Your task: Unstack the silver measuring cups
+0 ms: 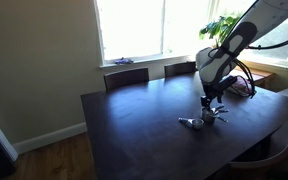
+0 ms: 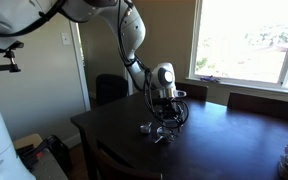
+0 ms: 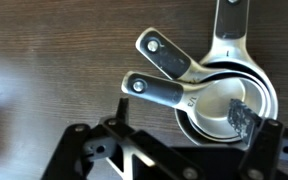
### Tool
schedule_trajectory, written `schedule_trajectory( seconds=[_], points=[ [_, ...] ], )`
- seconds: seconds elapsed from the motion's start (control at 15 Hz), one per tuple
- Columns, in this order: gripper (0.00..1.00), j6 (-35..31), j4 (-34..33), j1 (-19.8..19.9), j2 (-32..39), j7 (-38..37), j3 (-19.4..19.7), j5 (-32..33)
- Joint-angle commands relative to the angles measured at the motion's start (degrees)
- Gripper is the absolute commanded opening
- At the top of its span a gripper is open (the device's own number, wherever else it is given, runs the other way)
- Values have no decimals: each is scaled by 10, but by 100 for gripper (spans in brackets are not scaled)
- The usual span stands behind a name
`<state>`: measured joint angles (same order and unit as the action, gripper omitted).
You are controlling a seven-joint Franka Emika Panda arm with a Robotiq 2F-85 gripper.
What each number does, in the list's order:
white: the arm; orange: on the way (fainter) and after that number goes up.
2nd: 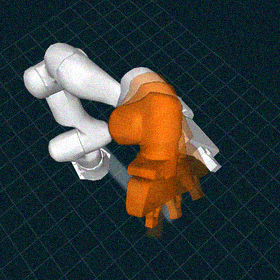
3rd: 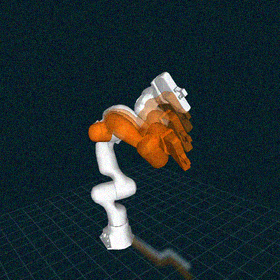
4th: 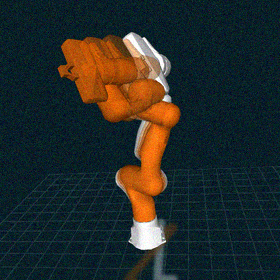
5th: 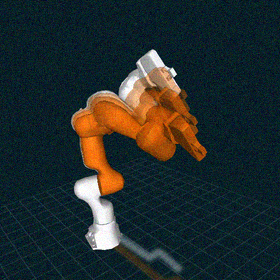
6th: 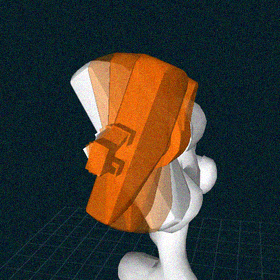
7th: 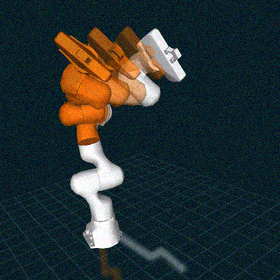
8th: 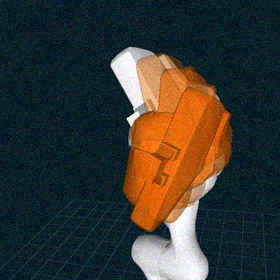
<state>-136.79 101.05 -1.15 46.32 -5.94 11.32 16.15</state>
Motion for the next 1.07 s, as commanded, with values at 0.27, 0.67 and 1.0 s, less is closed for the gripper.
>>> schedule_trajectory(
  seconds=[0.27,0.67,1.0],
  points=[
    [89,19,-28,3,16,2,-4,0],
    [41,19,-47,3,32,3,-6,-2],
    [7,21,-54,3,40,6,-6,-2]
  ],
)
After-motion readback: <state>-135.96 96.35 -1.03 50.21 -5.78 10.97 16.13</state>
